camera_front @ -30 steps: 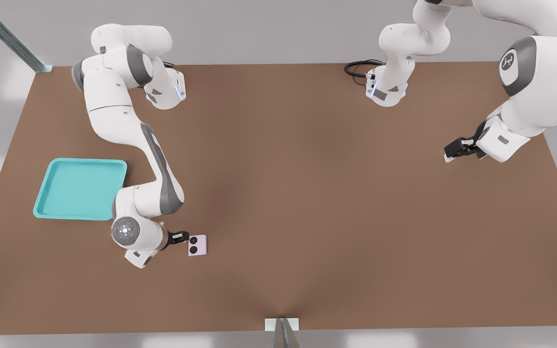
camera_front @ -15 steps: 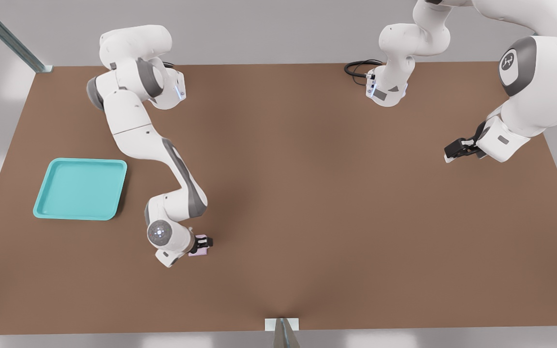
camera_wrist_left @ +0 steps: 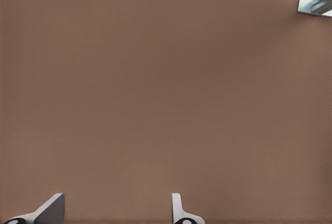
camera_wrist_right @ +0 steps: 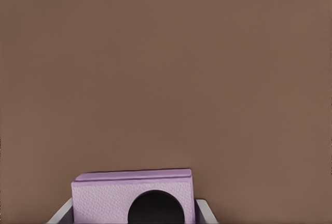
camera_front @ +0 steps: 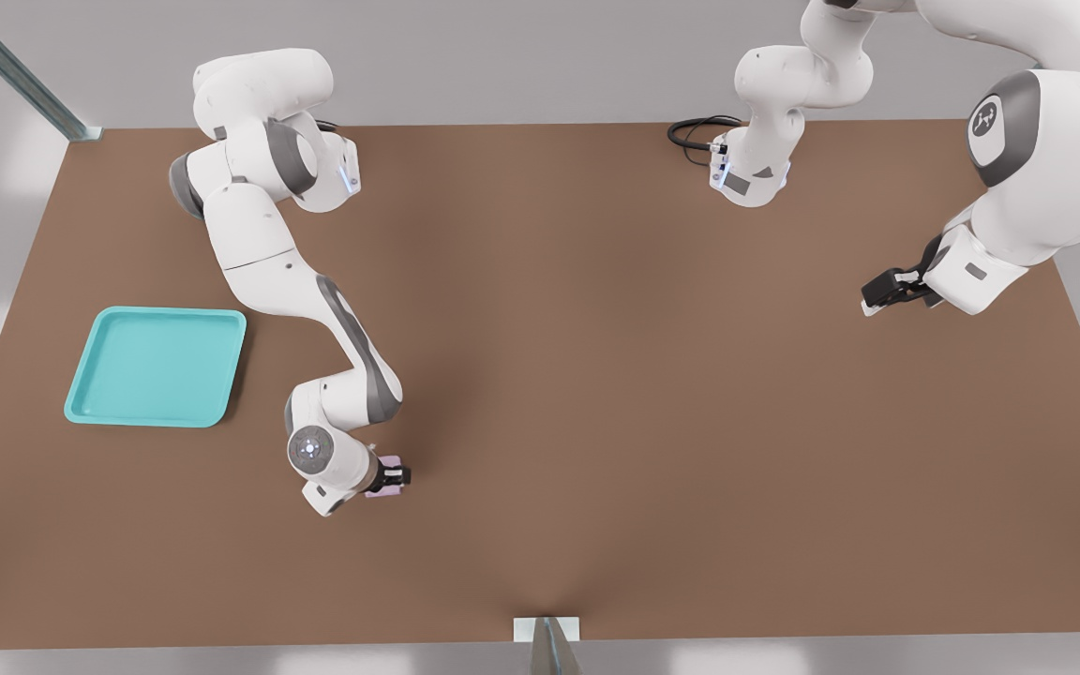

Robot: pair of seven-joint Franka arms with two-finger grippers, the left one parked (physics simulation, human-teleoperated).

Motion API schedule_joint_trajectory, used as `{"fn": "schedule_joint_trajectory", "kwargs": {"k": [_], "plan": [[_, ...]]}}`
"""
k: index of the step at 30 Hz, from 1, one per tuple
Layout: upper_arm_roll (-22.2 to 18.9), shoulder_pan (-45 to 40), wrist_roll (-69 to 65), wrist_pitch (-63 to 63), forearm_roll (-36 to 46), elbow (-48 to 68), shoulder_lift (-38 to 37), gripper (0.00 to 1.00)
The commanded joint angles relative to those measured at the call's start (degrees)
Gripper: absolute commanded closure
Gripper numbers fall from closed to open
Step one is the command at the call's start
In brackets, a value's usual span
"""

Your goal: Keep left arm still and place phone on the tray with right arm

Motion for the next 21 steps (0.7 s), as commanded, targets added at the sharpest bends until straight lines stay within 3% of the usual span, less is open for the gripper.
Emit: {"fn": "schedule_joint_trajectory", "kwargs": {"k": [1, 8, 16, 21], "plan": [[0.0, 0.0, 3.6, 0.4, -0.5, 0.1, -0.2, 0.25], [0.0, -0.4, 2.3, -0.9, -0.5, -0.6, -2.5, 0.25], [0.0, -8.4, -4.3, -0.3, -3.5, -22.6, -22.5, 0.25], [1.7, -21.0, -19.6, -0.3, -3.5, -34.4, -32.7, 0.25]]}}
